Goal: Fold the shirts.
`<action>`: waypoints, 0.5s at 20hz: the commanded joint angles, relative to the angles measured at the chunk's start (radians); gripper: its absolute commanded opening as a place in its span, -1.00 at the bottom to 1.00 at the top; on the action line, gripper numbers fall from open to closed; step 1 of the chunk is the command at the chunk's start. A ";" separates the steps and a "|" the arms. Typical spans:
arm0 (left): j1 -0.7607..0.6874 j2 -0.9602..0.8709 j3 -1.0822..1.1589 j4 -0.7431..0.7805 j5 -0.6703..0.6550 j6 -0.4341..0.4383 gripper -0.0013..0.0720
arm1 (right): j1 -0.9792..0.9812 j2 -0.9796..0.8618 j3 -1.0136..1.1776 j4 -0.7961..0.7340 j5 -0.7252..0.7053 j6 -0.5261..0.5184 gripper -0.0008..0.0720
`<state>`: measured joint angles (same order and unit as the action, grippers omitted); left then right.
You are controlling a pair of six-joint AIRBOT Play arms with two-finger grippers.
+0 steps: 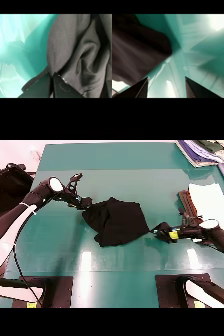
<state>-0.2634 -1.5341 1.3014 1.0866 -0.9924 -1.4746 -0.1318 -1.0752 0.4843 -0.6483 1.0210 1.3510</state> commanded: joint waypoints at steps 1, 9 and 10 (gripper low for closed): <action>0.000 0.000 0.002 0.001 -0.020 0.002 -0.88 | 0.127 -0.119 0.034 0.074 -0.134 -0.026 0.34; 0.000 0.005 0.003 0.006 -0.039 0.002 -0.88 | 0.192 -0.204 0.246 0.066 -0.196 -0.054 -0.92; 0.000 0.021 0.003 0.014 -0.034 0.002 -0.88 | 0.192 -0.184 0.264 0.038 -0.189 -0.054 -0.92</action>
<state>-0.2630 -1.5284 1.3029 1.0924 -1.0264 -1.4727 0.0494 -1.2652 0.6945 -0.5877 0.8413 1.3132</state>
